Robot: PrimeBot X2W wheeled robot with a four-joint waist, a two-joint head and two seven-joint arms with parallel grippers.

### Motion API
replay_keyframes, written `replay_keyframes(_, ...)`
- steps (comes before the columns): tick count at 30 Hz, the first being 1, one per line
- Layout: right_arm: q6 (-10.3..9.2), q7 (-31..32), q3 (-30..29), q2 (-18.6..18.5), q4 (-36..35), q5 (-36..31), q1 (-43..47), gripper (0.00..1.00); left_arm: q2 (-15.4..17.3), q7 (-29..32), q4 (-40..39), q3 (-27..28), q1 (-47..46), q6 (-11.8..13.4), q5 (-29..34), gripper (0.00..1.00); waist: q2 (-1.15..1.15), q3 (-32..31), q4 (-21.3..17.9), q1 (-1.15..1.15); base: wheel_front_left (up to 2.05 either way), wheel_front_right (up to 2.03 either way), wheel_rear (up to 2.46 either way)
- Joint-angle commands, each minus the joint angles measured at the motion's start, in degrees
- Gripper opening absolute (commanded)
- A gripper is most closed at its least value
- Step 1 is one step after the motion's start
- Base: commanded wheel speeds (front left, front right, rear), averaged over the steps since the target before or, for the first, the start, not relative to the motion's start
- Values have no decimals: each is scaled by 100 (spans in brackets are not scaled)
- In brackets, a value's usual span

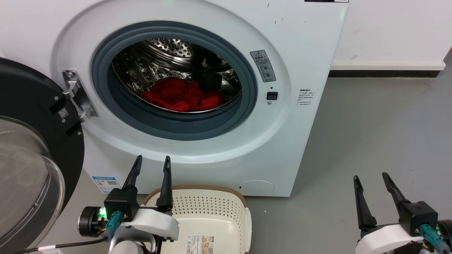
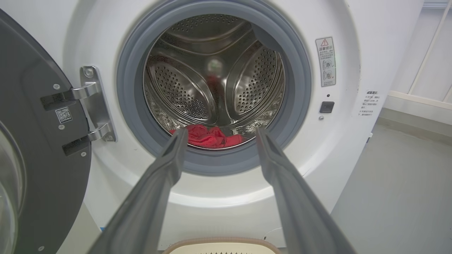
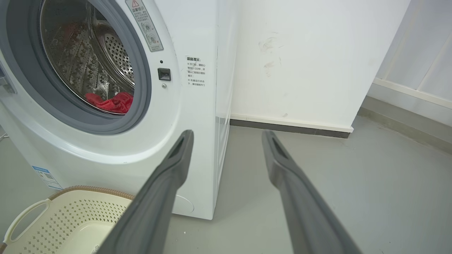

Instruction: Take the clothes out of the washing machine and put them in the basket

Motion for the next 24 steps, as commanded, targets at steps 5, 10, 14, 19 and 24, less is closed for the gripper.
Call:
replay_keyframes(5,-4,27,-25,15,51,-2,-14,100,3,-16,54,10,13,-9,-31,100,0,6,6,0,0,0,0)
replay_keyframes(10,-4,43,-27,16,75,1,-32,100,3,-16,81,16,9,-3,-33,100,0,6,1,0,0,0,0)
replay_keyframes(14,-4,41,-28,16,81,29,-33,100,3,-16,92,16,10,12,-26,100,0,13,-1,0,0,0,0)
replay_keyframes(19,-4,42,-22,16,87,71,-53,100,3,-16,94,21,-15,32,7,100,0,38,4,0,0,0,0)
replay_keyframes(24,-4,45,30,16,42,90,-97,100,3,-16,137,72,-104,32,39,100,0,122,-15,0,0,0,0)
